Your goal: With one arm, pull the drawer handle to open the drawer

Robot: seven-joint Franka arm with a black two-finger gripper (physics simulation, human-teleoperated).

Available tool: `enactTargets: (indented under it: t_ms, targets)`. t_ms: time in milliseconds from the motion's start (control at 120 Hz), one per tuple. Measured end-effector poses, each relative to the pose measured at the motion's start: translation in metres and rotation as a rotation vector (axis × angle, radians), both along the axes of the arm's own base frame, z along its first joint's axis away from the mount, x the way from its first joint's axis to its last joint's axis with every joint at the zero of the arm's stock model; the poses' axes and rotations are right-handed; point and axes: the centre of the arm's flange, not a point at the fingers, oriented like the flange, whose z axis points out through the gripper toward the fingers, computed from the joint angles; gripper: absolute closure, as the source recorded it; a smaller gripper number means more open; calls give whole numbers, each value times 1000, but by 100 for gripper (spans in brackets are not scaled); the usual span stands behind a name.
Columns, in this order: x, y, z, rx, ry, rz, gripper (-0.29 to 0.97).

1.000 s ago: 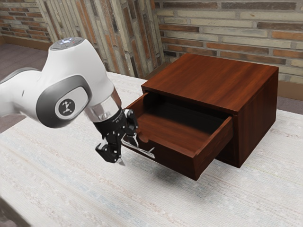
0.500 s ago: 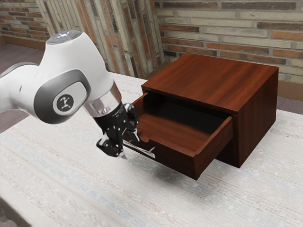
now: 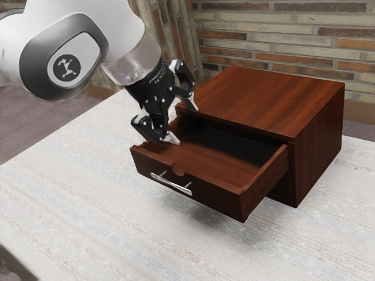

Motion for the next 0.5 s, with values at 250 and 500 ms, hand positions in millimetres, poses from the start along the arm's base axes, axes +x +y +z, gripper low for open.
enactTargets:
  t_ms: [250,500]
  targets:
    - [32,96,-19,149,148,-263,6]
    - [41,173,-63,231,277,-554,3]
